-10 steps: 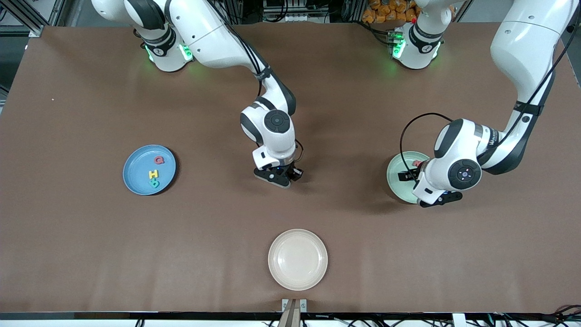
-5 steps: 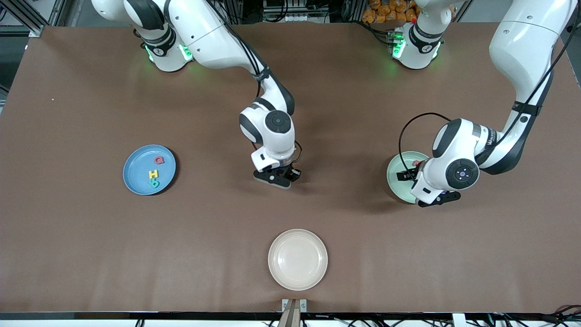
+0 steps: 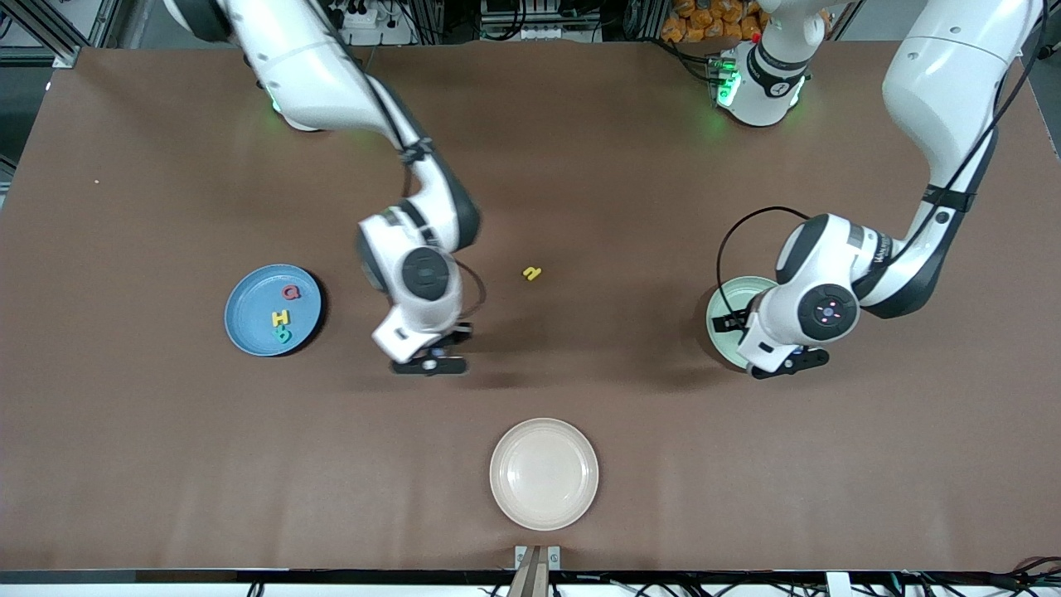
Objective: Sort uppercase to blue plate, lowercase to green plate
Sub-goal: 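Carry the W to the blue plate while the left gripper returns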
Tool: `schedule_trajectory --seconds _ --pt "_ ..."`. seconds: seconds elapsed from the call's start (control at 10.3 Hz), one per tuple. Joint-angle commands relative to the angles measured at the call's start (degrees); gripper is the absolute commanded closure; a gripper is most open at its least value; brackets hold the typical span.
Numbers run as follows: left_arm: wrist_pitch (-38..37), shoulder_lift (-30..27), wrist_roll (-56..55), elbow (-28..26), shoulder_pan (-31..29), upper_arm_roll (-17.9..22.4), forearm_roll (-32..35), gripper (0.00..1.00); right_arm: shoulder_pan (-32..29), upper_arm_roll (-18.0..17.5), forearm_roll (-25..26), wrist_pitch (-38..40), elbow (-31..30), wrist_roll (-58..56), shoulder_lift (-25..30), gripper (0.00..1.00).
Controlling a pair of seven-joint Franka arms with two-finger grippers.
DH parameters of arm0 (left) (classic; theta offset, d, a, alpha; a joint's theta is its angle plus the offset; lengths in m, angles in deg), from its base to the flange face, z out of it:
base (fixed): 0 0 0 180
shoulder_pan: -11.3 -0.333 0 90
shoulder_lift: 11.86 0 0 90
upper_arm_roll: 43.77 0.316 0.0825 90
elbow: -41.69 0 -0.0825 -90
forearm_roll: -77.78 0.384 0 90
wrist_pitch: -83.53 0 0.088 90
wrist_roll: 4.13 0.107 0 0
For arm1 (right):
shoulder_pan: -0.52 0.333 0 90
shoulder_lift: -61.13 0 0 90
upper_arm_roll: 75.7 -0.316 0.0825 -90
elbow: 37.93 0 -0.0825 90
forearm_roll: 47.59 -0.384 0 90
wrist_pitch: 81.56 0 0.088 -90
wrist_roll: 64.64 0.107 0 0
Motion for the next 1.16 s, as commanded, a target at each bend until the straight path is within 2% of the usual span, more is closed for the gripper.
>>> schedule_trajectory --seconds 0.0,0.19,0.39,0.58,0.78,0.87,0.97,1.07 --pt "-0.2 1.9 -6.4 3.3 6.8 0.3 -0.6 0.00 -1.3 5.0 0.7 -7.5 -22.7 -13.9 16.2 0.96" --pt "0.1 5.0 -14.0 6.9 12.4 0.3 -0.5 0.00 -1.2 12.0 0.7 -18.2 -37.1 -24.2 23.5 0.96" --pt "1.5 6.1 -18.3 8.1 17.5 0.4 -0.6 0.00 -1.3 18.8 0.7 -27.4 -45.0 -32.2 25.3 0.95" --pt "5.4 7.6 -25.1 8.7 22.5 0.5 -0.5 0.00 -2.1 20.4 0.7 -36.1 -50.0 -33.4 24.9 0.95" --pt "7.1 9.9 -30.6 10.9 26.1 0.5 -0.6 0.00 -2.5 20.6 0.7 -36.7 -50.5 -34.0 24.9 0.94" --pt "7.6 11.5 -34.0 12.3 27.7 0.5 -0.6 0.00 -2.5 20.6 0.7 -36.7 -50.5 -33.9 24.9 0.89" --pt "8.7 12.4 -37.0 13.1 29.8 1.4 -0.6 0.00 -2.5 20.6 0.7 -36.7 -50.4 -33.8 24.9 0.79" --pt "10.2 12.4 -39.3 13.2 33.6 4.6 -0.8 0.00 -2.5 20.6 0.7 -36.4 -50.4 -33.7 25.2 0.70"
